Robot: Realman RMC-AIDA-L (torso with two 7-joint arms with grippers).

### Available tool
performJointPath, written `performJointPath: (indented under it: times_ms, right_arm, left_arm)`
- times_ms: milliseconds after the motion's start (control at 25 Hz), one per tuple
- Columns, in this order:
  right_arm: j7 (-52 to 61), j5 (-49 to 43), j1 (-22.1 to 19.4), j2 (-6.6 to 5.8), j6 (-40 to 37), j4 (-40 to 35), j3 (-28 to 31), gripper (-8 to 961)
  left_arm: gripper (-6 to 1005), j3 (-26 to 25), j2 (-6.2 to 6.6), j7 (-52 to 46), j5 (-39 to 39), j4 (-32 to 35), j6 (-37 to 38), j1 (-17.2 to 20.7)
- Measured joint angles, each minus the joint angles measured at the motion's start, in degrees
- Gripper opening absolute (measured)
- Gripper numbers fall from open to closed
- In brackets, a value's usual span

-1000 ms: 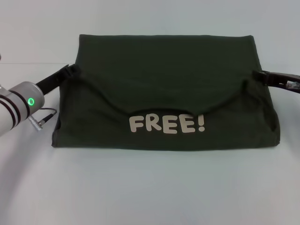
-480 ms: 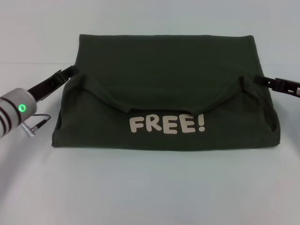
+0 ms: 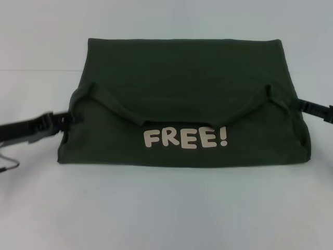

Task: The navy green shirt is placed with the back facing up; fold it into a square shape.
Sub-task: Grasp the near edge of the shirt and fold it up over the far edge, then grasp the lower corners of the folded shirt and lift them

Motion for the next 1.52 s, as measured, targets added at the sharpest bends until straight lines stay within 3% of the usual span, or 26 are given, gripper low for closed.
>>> performJointPath:
  times_ms: [120,480,600,1000,1240,1520]
  right_arm:
    - [-0.36,-0.15,-1.10,-0.01,-2.12,0.00,0.06,906]
    - [-1.92,-1.07,-1.85,0.09,-2.60,0.64,-0.34,912]
    - [-1.93,-1.51,-1.77,0.21,-2.42,0.65,-0.32,912]
    - [-1.96,-1.56,-1.55,0.45,-2.11,0.63,-0.33,913]
    - [-2.53,-1.56,-1.43,0.64,-2.03,0.61,-0.33,913]
    - [-2.61,-1.55,-1.37,0.70,-2.31,0.61,-0.42,913]
  left_arm:
    - [723,-0.31,-0.29,-2.01,6.94,2.64,0.17,0.84]
    - [794,0.19,-0.93,-1.44,8.09,2.84,-3.90,0.87]
    - [872,1.46,-1.33,-1.45,8.22,2.78,-5.00,0.77]
    - [869,5.51,-2.72,-2.01,8.60,2.63,-6.08,0.05]
    - [868,5.88,-2.88,-2.20,8.64,2.75,-5.80,0.04]
    - [787,6.35,-2.55,-5.06,10.46,3.53,-5.72,0.46]
